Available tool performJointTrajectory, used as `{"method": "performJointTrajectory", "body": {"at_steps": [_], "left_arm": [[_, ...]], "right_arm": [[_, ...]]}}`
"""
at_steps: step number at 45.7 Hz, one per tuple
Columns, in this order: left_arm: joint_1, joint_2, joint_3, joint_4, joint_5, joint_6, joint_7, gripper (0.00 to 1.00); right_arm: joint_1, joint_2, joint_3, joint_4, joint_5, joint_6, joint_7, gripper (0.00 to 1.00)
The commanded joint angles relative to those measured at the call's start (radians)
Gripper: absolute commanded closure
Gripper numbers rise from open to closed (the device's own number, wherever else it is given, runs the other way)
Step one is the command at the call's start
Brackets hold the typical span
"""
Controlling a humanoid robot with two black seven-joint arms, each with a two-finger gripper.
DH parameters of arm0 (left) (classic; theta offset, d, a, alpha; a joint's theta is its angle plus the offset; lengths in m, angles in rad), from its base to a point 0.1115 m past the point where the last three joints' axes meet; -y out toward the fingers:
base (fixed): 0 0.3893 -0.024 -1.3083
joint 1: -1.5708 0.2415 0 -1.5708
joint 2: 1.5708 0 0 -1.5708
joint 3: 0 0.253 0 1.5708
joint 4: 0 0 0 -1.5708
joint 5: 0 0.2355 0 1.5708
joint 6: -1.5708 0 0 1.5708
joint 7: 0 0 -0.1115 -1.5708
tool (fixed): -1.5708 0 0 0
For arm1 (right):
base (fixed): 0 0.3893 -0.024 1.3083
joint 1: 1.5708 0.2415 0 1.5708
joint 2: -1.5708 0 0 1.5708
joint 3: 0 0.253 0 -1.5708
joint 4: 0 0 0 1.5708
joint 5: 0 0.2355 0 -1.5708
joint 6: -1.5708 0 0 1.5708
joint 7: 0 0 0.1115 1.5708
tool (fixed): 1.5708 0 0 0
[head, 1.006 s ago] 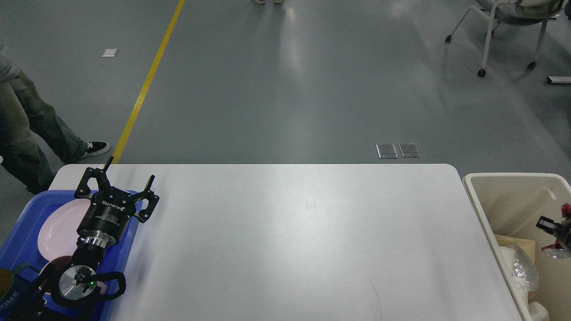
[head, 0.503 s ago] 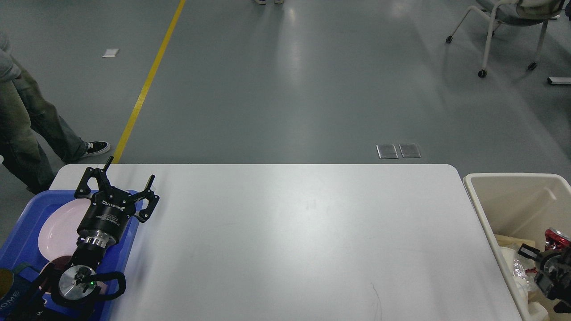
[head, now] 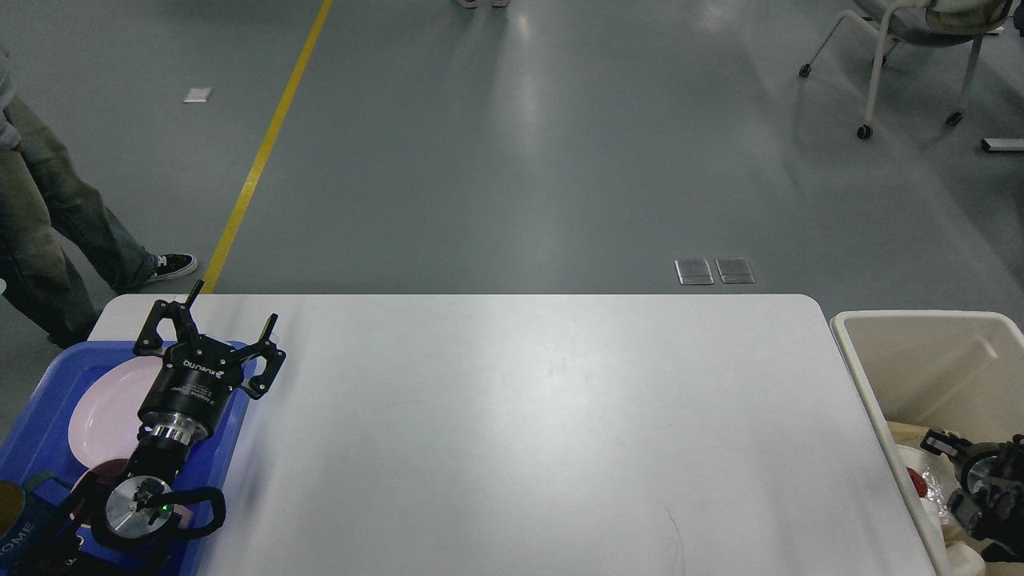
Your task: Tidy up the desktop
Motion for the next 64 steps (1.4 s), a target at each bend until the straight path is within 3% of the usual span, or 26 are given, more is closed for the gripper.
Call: {"method": "performJointTrajectory", "body": {"at_steps": [1,36,53,64], "left_arm": [[0.001,-0.001,0.0,0.0,0.0,0.0,0.0,0.04],[0.001,-0.001,0.0,0.0,0.0,0.0,0.0,0.04],[-0.001,-0.001,0.0,0.0,0.0,0.0,0.0,0.04],[0.001,0.002,0.0,0.0,0.0,0.0,0.0,0.04]], "right_arm": [[0.001,-0.007,0.0,0.0,-0.002,0.001,0.0,0.0],[0.099,-0.056,0.0,0.02,-0.003,0.021,0.005,0.0],[0.238,-0.112,0.003,0.125,-0.005,0.021,0.005,0.0],[0.428,-0.198,0.084,0.316,-0.005,0.019,0.008,0.0]]}}
